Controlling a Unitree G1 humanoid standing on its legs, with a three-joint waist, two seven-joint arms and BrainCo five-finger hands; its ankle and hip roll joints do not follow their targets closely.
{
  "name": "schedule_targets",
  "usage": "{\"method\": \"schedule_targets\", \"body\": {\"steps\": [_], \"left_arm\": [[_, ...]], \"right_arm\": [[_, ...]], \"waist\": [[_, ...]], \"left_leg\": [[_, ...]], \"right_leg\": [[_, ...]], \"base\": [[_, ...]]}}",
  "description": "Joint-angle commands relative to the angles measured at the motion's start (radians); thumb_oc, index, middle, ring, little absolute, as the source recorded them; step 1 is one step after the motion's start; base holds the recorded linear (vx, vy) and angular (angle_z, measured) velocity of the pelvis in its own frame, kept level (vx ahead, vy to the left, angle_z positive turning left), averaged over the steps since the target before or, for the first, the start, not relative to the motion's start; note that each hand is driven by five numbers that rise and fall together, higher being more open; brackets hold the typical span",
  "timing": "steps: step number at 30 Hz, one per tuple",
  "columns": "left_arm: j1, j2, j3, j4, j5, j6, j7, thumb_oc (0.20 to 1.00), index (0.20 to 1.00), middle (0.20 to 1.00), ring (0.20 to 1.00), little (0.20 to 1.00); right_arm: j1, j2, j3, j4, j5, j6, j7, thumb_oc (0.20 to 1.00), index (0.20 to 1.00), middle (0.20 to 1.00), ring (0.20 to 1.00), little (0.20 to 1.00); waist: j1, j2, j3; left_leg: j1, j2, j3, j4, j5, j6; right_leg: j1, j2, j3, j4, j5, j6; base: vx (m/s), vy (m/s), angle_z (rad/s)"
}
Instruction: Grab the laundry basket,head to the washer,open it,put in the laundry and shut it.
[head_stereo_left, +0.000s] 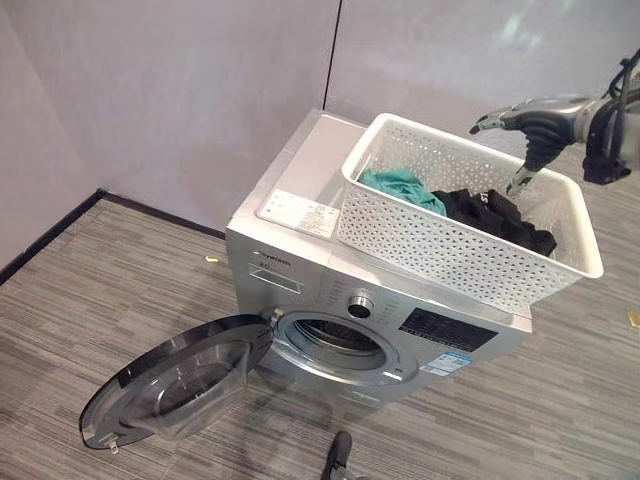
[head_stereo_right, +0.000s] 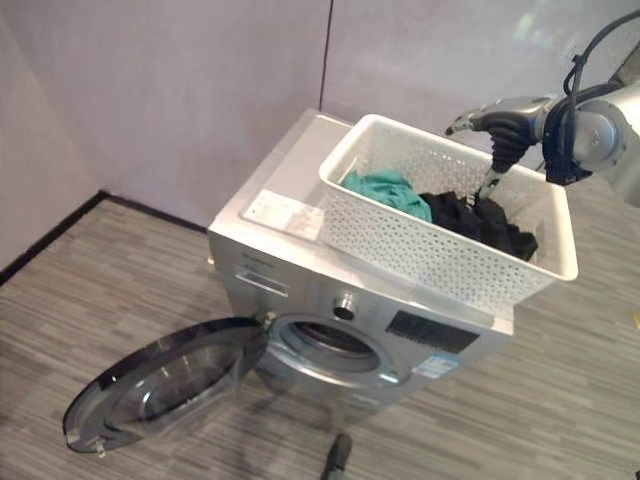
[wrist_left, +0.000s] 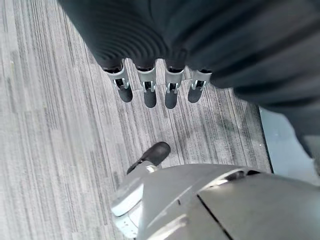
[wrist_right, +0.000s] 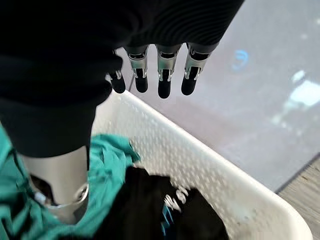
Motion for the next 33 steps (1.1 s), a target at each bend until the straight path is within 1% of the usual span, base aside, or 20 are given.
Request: {"method": "schedule_targets", "body": {"steps": [1, 4, 5, 7, 8, 9, 10, 11, 12, 13, 14, 16, 17, 20, 21, 24, 26, 27, 29, 33], "left_arm": [[0.005, 0.022, 0.028, -0.003, -0.001, 0.004, -0.020, 1.000, 1.000, 1.000, 1.000, 1.000], [-0.004, 0.014, 0.023, -0.012, -0.015, 0.003, -0.018, 1.000, 1.000, 1.000, 1.000, 1.000], [-0.003, 0.014, 0.023, -0.012, -0.015, 0.003, -0.018, 1.000, 1.000, 1.000, 1.000, 1.000], [-0.003, 0.007, 0.024, -0.016, -0.022, 0.003, -0.015, 1.000, 1.000, 1.000, 1.000, 1.000], [-0.003, 0.007, 0.024, -0.016, -0.022, 0.003, -0.015, 1.000, 1.000, 1.000, 1.000, 1.000], [-0.008, -0.006, 0.029, -0.016, -0.027, 0.002, -0.006, 1.000, 1.000, 1.000, 1.000, 1.000], [-0.010, -0.008, 0.029, -0.015, -0.025, 0.002, -0.003, 1.000, 1.000, 1.000, 1.000, 1.000], [-0.013, -0.006, 0.028, -0.014, -0.020, 0.003, 0.002, 1.000, 1.000, 1.000, 1.000, 1.000], [-0.013, -0.001, 0.027, -0.012, -0.014, 0.005, 0.006, 1.000, 1.000, 1.000, 1.000, 1.000], [-0.013, -0.003, 0.022, -0.012, -0.007, 0.003, 0.004, 1.000, 1.000, 1.000, 1.000, 1.000], [-0.012, -0.004, 0.021, -0.013, -0.005, 0.004, 0.004, 1.000, 1.000, 1.000, 1.000, 1.000], [-0.012, -0.003, 0.021, -0.013, -0.005, 0.004, 0.005, 1.000, 1.000, 1.000, 1.000, 1.000], [-0.013, -0.007, 0.018, -0.014, -0.009, 0.004, 0.006, 1.000, 1.000, 1.000, 1.000, 1.000], [-0.015, -0.011, 0.014, -0.012, -0.013, 0.004, 0.007, 1.000, 1.000, 1.000, 1.000, 1.000], [-0.018, -0.010, 0.012, -0.012, -0.013, 0.004, 0.008, 1.000, 1.000, 1.000, 1.000, 1.000], [-0.024, -0.011, 0.002, -0.008, -0.013, 0.007, 0.009, 1.000, 1.000, 1.000, 1.000, 1.000], [-0.027, -0.009, 0.001, -0.004, -0.016, 0.008, 0.009, 1.000, 1.000, 1.000, 1.000, 1.000], [-0.031, -0.006, 0.000, 0.002, -0.016, 0.011, 0.006, 1.000, 1.000, 1.000, 1.000, 1.000], [-0.034, -0.006, -0.001, 0.004, -0.017, 0.012, 0.004, 1.000, 1.000, 1.000, 1.000, 1.000], [-0.047, 0.002, -0.009, 0.008, -0.024, 0.018, -0.007, 1.000, 1.000, 1.000, 1.000, 1.000]], "right_arm": [[-0.049, -0.016, -0.032, 0.078, -0.052, 0.041, -0.010, 1.000, 1.000, 1.000, 1.000, 1.000], [-0.030, 0.004, -0.032, 0.122, -0.100, 0.047, -0.011, 1.000, 1.000, 1.000, 1.000, 1.000], [-0.029, 0.004, -0.032, 0.123, -0.101, 0.047, -0.011, 1.000, 1.000, 1.000, 1.000, 1.000], [-0.024, 0.013, -0.033, 0.125, -0.121, 0.045, -0.018, 1.000, 1.000, 1.000, 1.000, 1.000], [-0.025, 0.013, -0.032, 0.125, -0.121, 0.045, -0.018, 1.000, 1.000, 1.000, 1.000, 1.000], [0.073, 0.027, -0.142, 0.131, -0.154, 0.039, -0.073, 1.000, 1.000, 1.000, 1.000, 1.000], [0.133, 0.040, -0.203, 0.132, -0.171, 0.033, -0.101, 1.000, 1.000, 1.000, 1.000, 1.000], [0.159, 0.055, -0.227, 0.146, -0.191, 0.032, -0.110, 1.000, 1.000, 1.000, 1.000, 1.000], [0.164, 0.071, -0.234, 0.149, -0.216, 0.028, -0.110, 1.000, 1.000, 1.000, 1.000, 1.000], [0.172, 0.113, -0.240, 0.176, -0.257, 0.023, -0.123, 1.000, 1.000, 1.000, 1.000, 1.000], [0.179, 0.127, -0.243, 0.195, -0.271, 0.024, -0.126, 1.000, 1.000, 1.000, 1.000, 1.000], [0.181, 0.129, -0.244, 0.197, -0.272, 0.023, -0.127, 1.000, 1.000, 1.000, 1.000, 1.000], [0.198, 0.170, -0.252, 0.228, -0.300, 0.025, -0.130, 1.000, 1.000, 1.000, 1.000, 1.000], [0.205, 0.194, -0.254, 0.248, -0.307, 0.027, -0.126, 1.000, 1.000, 1.000, 1.000, 1.000], [0.202, 0.200, -0.249, 0.253, -0.313, 0.029, -0.122, 1.000, 1.000, 1.000, 1.000, 1.000], [0.186, 0.240, -0.231, 0.283, -0.327, 0.035, -0.106, 1.000, 1.000, 1.000, 1.000, 1.000], [0.180, 0.251, -0.223, 0.293, -0.321, 0.038, -0.100, 1.000, 1.000, 1.000, 1.000, 1.000], [0.167, 0.277, -0.203, 0.315, -0.314, 0.047, -0.070, 1.000, 1.000, 1.000, 1.000, 1.000], [0.163, 0.294, -0.190, 0.329, -0.306, 0.051, -0.051, 1.000, 1.000, 1.000, 1.000, 1.000], [0.144, 0.360, -0.153, 0.414, -0.285, 0.098, 0.046, 1.000, 1.000, 1.000, 1.000, 1.000]], "waist": [[0.034, -0.035, 0.060], [0.033, -0.019, 0.067], [0.033, -0.019, 0.067], [0.033, -0.006, 0.070], [0.033, -0.006, 0.070], [0.033, 0.010, 0.076], [0.034, 0.010, 0.076], [0.037, 0.012, 0.077], [0.040, 0.010, 0.077], [0.050, 0.014, 0.078], [0.053, 0.016, 0.078], [0.052, 0.015, 0.076], [0.061, 0.022, 0.084], [0.067, 0.026, 0.089], [0.067, 0.023, 0.090], [0.073, 0.030, 0.098], [0.073, 0.027, 0.100], [0.080, 0.027, 0.102], [0.083, 0.026, 0.102], [0.096, 0.023, 0.103]], "left_leg": [[-0.006, -0.005, -0.014, 0.018, 0.074, -0.012], [-0.010, -0.007, -0.009, 0.018, 0.072, -0.010], [-0.010, -0.007, -0.008, 0.018, 0.072, -0.010], [-0.010, -0.008, -0.005, 0.016, 0.071, -0.009], [-0.010, -0.008, -0.005, 0.016, 0.071, -0.009], [-0.008, -0.006, -0.001, 0.014, 0.071, -0.009], [-0.010, -0.007, -0.001, 0.014, 0.073, -0.009], [-0.012, -0.007, -0.001, 0.015, 0.073, -0.008], [-0.015, -0.008, -0.002, 0.015, 0.071, -0.007], [-0.020, -0.011, -0.001, 0.012, 0.071, -0.007], [-0.022, -0.012, -0.001, 0.012, 0.071, -0.006], [-0.022, -0.013, -0.001, 0.012, 0.071, -0.006], [-0.031, -0.015, -0.003, 0.011, 0.074, -0.004], [-0.038, -0.012, -0.008, 0.010, 0.073, -0.004], [-0.045, -0.015, -0.011, 0.009, 0.078, -0.003], [-0.056, -0.013, -0.024, 0.007, 0.079, -0.004], [-0.066, -0.016, -0.028, 0.005, 0.086, -0.002], [-0.067, -0.013, -0.031, 0.005, 0.082, -0.004], [-0.070, -0.012, -0.033, 0.006, 0.084, -0.004], [-0.078, -0.008, -0.046, 0.006, 0.092, -0.006]], "right_leg": [[0.069, -0.014, 0.025, -0.003, 0.007, 0.076], [0.059, -0.017, 0.030, -0.003, 0.010, 0.077], [0.059, -0.017, 0.031, -0.003, 0.010, 0.077], [0.056, -0.018, 0.030, -0.003, 0.011, 0.077], [0.056, -0.018, 0.030, -0.003, 0.011, 0.077], [0.055, -0.017, 0.032, -0.003, 0.011, 0.076], [0.053, -0.018, 0.033, -0.003, 0.011, 0.076], [0.052, -0.019, 0.033, -0.003, 0.011, 0.076], [0.049, -0.020, 0.033, -0.003, 0.011, 0.076], [0.043, -0.024, 0.031, -0.003, 0.011, 0.077], [0.040, -0.025, 0.032, -0.003, 0.011, 0.077], [0.039, -0.025, 0.032, -0.003, 0.011, 0.077], [0.031, -0.028, 0.028, -0.003, 0.014, 0.077], [0.030, -0.028, 0.023, -0.003, 0.013, 0.076], [0.024, -0.032, 0.022, -0.003, 0.016, 0.076], [0.021, -0.032, 0.012, -0.003, 0.015, 0.074], [0.014, -0.037, 0.009, -0.003, 0.018, 0.074], [0.016, -0.035, 0.004, -0.003, 0.016, 0.074], [0.016, -0.035, 0.003, -0.003, 0.016, 0.073], [0.016, -0.034, -0.010, -0.003, 0.013, 0.069]], "base": [[-0.04, 0.012, 0.00], [-0.01, 0.004, 0.01], [0.00, 0.000, 0.00], [0.00, 0.003, -0.02], [-0.01, 0.006, -0.09], [0.00, -0.004, -0.11], [0.00, -0.014, -0.08], [0.01, -0.023, -0.07], [0.00, -0.023, -0.08], [0.00, -0.010, -0.10], [0.00, -0.004, -0.04], [0.00, 0.000, 0.00], [0.00, 0.000, 0.00], [0.00, -0.001, 0.03], [-0.01, -0.009, 0.07], [-0.01, -0.010, 0.09], [-0.01, -0.007, 0.16], [0.00, -0.010, 0.10], [0.01, -0.005, 0.02], [0.00, -0.004, 0.03]]}}
